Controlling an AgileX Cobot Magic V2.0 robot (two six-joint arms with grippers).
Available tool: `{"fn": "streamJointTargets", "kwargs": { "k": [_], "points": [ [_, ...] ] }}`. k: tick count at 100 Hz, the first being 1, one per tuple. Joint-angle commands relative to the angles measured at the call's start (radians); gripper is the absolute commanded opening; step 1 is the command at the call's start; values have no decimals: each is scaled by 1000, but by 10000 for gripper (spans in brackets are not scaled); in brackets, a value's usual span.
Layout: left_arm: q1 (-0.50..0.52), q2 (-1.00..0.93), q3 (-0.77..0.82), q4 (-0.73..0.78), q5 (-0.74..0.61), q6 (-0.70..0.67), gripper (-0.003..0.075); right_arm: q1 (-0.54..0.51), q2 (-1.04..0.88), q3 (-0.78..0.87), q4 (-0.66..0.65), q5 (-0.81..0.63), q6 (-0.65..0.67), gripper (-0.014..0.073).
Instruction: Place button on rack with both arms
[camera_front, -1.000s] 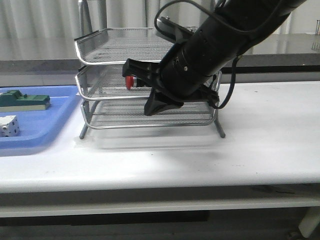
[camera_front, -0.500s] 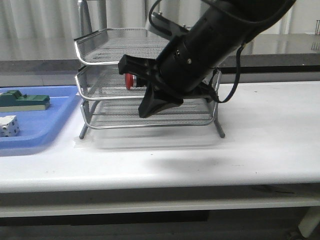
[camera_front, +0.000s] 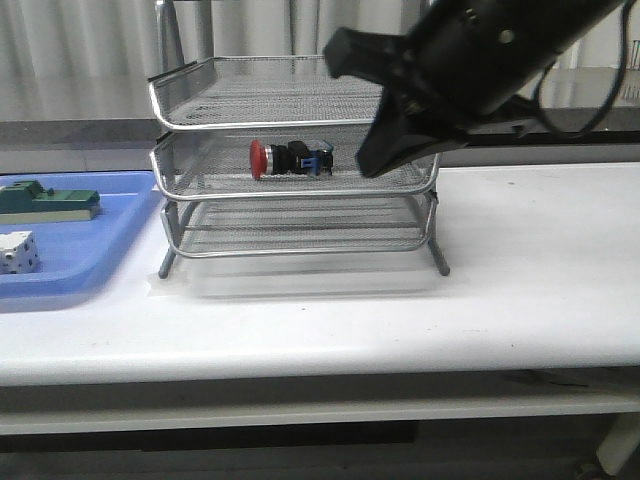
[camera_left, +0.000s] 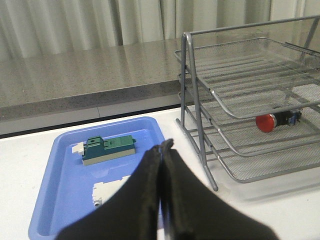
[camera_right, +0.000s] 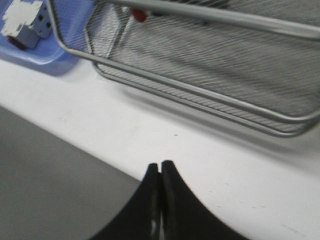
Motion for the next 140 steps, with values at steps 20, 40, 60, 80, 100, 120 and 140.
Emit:
{"fn": "streamJointTargets", "kwargs": {
  "k": [20,40,60,80,100,120,140],
  "points": [
    [4,8,-28,-11,-84,-10,-21,-218,-257,87,-76,-17,-3,-60],
    [4,8,-28,-11,-84,-10,-21,-335,-436,147,-79,-10,-3,-60],
    [4,8,-28,-11,-84,-10,-21,-394,-633,218,-115,20,-3,-60],
    [4,8,-28,-11,-84,-10,-21,-406,-805,291,-115,69,-3,-60],
    [4,8,-28,-11,-84,-10,-21,-406,-927,339,-115,83,-3,-60],
    [4,8,-28,-11,-84,-10,-21,-406,-955,339,-114,98,-3,-60],
    [4,8,-28,-11,-84,-10,-21,-406,-955,339,-114,106,-3,-60]
  ]
}}
